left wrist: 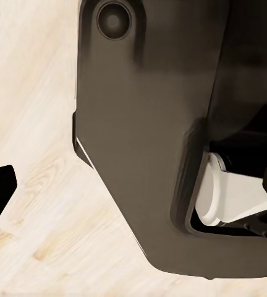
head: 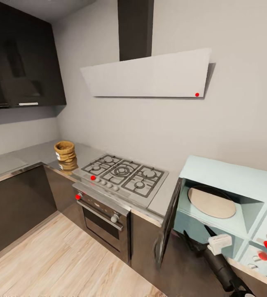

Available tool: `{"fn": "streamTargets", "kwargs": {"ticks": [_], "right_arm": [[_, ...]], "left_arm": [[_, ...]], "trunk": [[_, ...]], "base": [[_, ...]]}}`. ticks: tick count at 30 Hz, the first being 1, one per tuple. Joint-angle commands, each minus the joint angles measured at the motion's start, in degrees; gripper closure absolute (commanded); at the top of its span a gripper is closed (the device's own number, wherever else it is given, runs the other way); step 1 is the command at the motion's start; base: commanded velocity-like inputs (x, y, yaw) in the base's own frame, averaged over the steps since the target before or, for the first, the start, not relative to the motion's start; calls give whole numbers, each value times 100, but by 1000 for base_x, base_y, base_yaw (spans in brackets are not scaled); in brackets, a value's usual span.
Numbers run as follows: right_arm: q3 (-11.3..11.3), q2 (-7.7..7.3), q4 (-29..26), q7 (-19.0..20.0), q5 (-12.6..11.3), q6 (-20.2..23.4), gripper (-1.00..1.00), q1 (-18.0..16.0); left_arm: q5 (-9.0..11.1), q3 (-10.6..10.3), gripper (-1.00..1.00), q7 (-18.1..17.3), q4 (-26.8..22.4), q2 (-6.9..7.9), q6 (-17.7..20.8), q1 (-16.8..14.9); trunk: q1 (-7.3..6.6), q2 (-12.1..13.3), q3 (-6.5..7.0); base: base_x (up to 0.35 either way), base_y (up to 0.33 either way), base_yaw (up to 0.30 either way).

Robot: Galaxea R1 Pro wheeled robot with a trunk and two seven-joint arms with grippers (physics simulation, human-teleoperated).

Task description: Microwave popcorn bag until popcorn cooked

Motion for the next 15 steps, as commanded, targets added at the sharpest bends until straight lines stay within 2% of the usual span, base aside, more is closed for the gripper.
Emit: {"fn": "streamTargets", "kwargs": {"ticks": [1, 3, 6, 10, 13, 15], "right_arm": [[-11, 0, 18, -137, -58, 1, -100, -1], [-19, 0, 188, -383, -58, 11, -100, -1], [-34, 0, 751, -487, -58, -3, -100, -1], [-41, 0, 1597, -511, -58, -33, -100, -1], [-36, 0, 2027, -507, -58, -37, -100, -1], [-33, 0, 2626, -506, -52, -37, -100, -1]], "left_arm": [[1, 43, -100, -1, -6, -2, 3, 3], [1, 45, -100, -1, -6, -2, 3, 3], [1, 46, -100, 2, -6, -2, 3, 3], [1, 48, -100, 0, -6, -2, 3, 3], [1, 53, -100, 5, -6, -2, 4, 3], [1, 55, -100, 6, -6, 2, 4, 3]], "trunk": [[-1, -3, -1], [-1, -3, -1], [-1, -3, -1], [-1, -3, -1], [-1, -3, -1], [-1, -3, -1]], "base": [[-266, -171, 0], [-303, -86, 0], [-329, -25, 0], [-338, -4, 0], [-324, 71, 0], [-290, 174, 0]]}}
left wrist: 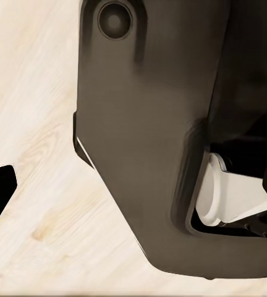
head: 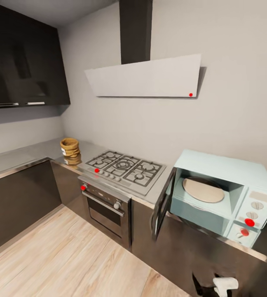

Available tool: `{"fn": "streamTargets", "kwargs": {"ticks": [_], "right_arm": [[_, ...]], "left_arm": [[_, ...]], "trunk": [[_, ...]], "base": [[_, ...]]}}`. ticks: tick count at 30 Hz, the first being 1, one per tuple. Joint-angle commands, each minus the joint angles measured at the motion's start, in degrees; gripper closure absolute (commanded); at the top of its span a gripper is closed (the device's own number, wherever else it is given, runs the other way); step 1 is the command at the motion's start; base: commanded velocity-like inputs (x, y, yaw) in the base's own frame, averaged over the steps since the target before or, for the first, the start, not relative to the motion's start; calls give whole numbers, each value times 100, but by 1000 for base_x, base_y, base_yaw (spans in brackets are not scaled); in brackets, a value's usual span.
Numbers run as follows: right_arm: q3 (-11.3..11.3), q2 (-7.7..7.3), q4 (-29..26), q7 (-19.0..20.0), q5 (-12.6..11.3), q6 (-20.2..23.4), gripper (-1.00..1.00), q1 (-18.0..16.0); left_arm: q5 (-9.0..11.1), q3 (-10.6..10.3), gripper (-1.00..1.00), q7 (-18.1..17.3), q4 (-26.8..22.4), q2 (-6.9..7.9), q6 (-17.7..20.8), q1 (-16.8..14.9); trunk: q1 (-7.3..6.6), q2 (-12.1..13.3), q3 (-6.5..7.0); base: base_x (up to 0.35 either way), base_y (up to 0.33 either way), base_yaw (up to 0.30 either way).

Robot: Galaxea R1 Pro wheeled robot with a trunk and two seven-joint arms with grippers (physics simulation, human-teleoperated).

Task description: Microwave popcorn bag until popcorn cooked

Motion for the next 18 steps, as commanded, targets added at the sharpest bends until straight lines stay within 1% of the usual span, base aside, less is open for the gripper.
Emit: {"fn": "streamTargets", "kwargs": {"ticks": [1, 3, 5, 7, 8, 12, 15, 17, 18], "right_arm": [[-8, 1, 99, 51, -61, -10, -100, -2], [-8, 1, 587, 51, -55, -5, -100, -2], [-2, 1, 1424, 52, -51, 0, -100, -2], [3, 1, 1957, 53, -51, 4, -100, -2], [7, 1, 2217, 56, -47, 5, -100, -2], [22, 1, 3641, 53, -36, 8, -100, -2], [42, 7, 4444, 45, -24, 8, -100, -2], [113, 55, 4899, 20, -18, 8, -100, -2], [221, 153, 5121, -32, -15, 10, -100, -2]], "left_arm": [[1, 42, -100, 0, -6, -1, 3, 3], [1, 47, -100, 1, -6, 0, 6, 3], [1, 48, -100, 2, -6, 3, 5, 3], [1, 49, -100, 2, -6, 3, 8, 3], [1, 49, -100, 2, -6, 7, 10, 3], [1, 49, -100, 2, -6, 20, 12, 3], [1, 49, -100, 2, -6, 27, 12, 3], [1, 49, -100, 2, -6, 35, 12, 3], [1, 49, -100, 2, -6, 40, 21, 3]], "trunk": [[-1, -4, -1], [-1, -4, -1], [-1, -4, -1], [-1, -4, -1], [-1, -4, -1], [-1, -4, -1], [-1, -4, -1], [-1, -4, -1], [-1, -4, -1]], "base": [[-280, 190, 0], [-262, 214, 0], [-215, 251, 0], [-130, 287, 0], [-67, 302, 0], [-19, 312, 0], [-2, 316, 0], [2, 317, 0], [70, 284, 0]]}}
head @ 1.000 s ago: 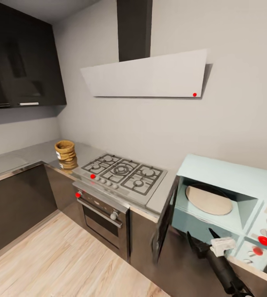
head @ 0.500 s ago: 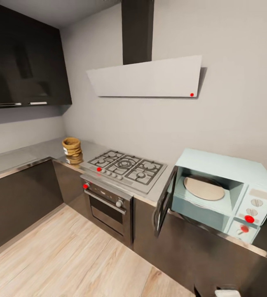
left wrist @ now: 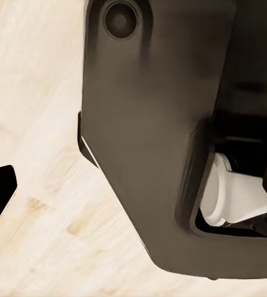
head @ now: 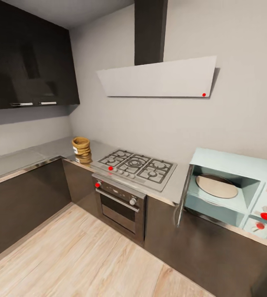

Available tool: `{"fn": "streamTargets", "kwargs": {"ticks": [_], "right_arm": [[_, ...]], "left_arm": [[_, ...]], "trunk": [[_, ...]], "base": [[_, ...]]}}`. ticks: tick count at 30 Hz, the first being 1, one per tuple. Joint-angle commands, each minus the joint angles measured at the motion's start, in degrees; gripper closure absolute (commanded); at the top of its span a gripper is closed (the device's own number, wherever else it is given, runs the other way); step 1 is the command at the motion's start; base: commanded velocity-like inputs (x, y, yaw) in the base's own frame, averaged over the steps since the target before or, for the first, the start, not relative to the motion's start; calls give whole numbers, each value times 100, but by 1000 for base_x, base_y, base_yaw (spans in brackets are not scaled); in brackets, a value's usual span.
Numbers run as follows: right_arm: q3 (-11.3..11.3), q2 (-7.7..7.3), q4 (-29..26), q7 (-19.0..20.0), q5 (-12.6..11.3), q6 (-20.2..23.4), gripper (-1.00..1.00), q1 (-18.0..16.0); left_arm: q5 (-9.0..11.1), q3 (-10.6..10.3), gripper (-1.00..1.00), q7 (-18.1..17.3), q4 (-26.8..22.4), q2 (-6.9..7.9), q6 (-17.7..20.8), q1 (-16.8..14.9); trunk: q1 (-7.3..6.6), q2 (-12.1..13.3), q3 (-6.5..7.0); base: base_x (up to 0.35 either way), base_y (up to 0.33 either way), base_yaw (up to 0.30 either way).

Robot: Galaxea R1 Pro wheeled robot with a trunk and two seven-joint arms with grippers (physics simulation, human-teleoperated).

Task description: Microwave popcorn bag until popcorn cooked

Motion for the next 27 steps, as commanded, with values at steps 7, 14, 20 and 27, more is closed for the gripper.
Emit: {"fn": "streamTargets", "kwargs": {"ticks": [7, 14, 20, 27], "right_arm": [[81, 135, 299, -232, -66, 14, -100, -4], [64, 141, 303, -528, -78, -4, -100, -4], [60, 141, 301, -859, -84, -10, -100, -4], [74, 141, 301, -847, -84, -10, -100, -4]], "left_arm": [[1, 39, -100, 0, -5, 14, 21, 2], [1, 39, -100, 0, -5, 31, 22, 2], [1, 39, -100, 0, -5, 32, 47, 2], [1, 39, -100, 0, -5, 32, 52, 2]], "trunk": [[3, -2, 1], [3, -2, 1], [3, -2, 1], [3, -2, -6]], "base": [[142, 247, 2], [232, 202, 224], [245, 201, 260], [258, 202, 262]]}}
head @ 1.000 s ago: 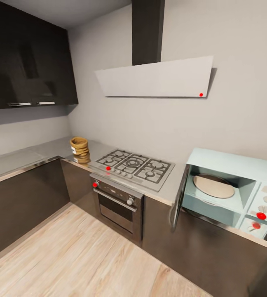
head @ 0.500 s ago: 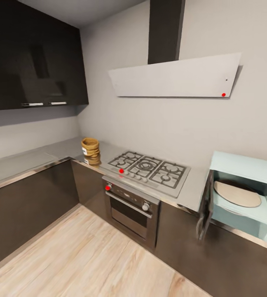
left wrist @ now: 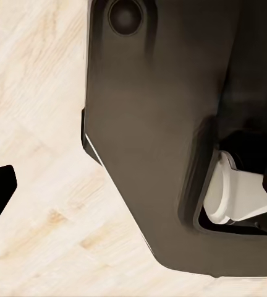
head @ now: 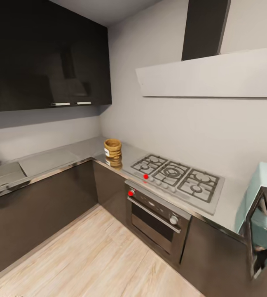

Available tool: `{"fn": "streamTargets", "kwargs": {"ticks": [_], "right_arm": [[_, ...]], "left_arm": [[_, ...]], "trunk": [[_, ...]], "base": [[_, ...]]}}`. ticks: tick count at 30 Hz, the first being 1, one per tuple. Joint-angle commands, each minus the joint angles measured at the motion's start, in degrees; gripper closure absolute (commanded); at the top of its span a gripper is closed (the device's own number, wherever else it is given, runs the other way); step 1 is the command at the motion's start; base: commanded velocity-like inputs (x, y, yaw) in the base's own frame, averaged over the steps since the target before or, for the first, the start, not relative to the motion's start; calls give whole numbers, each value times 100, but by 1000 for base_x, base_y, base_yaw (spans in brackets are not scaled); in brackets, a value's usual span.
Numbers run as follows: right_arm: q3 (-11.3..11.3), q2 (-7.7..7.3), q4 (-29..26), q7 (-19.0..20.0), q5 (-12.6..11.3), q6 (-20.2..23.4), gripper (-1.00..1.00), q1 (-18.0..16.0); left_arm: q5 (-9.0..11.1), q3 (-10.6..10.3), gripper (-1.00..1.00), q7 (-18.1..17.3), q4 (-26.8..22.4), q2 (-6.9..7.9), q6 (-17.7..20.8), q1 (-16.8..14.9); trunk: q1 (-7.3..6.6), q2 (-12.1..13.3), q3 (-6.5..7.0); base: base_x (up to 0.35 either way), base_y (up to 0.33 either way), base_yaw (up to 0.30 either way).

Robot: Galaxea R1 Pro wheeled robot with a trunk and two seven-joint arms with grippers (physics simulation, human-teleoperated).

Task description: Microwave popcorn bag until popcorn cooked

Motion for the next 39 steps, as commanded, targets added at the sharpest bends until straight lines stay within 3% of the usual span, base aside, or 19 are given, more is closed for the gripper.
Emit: {"fn": "streamTargets", "kwargs": {"ticks": [1, 27, 39], "right_arm": [[-5, -1, 12, 23, -52, -35, -100, -1], [12, -1, 12, 26, -47, -61, -100, -1], [13, -1, 12, 26, -45, -61, -100, -1]], "left_arm": [[1, 38, -100, 0, -8, -2, 8, 3], [1, 31, -100, 0, -3, 33, -51, 3], [2, 59, -100, 16, 0, 183, 6, 3]], "trunk": [[4, -2, -3], [4, -2, -82], [4, -2, -121]], "base": [[258, 202, 262], [260, 201, 259], [281, 173, 250]]}}
